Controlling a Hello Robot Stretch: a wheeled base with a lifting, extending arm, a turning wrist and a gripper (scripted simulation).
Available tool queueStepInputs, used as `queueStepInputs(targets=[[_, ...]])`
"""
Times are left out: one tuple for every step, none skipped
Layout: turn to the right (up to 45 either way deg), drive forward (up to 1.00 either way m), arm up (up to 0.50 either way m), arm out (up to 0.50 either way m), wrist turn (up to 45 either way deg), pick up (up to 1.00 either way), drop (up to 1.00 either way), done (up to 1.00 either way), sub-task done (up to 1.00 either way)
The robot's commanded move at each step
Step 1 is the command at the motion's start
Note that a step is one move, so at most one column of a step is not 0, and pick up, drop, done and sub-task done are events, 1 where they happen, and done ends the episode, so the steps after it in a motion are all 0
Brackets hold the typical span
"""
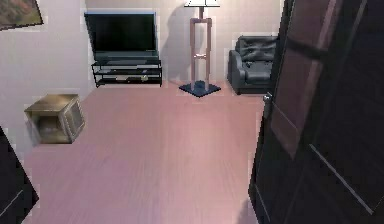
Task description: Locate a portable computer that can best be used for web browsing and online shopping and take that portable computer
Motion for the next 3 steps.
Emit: queueStepInputs(targets=[[0.0,1.00,0.00,0.00,0.0,0.00,0.00,0.00,0.00],[3.0,0.00,0.00,0.00,0.0,0.00,0.00,0.00,0.00],[-45.0,0.00,0.00,0.00,0.0,0.00,0.00,0.00,0.00]])
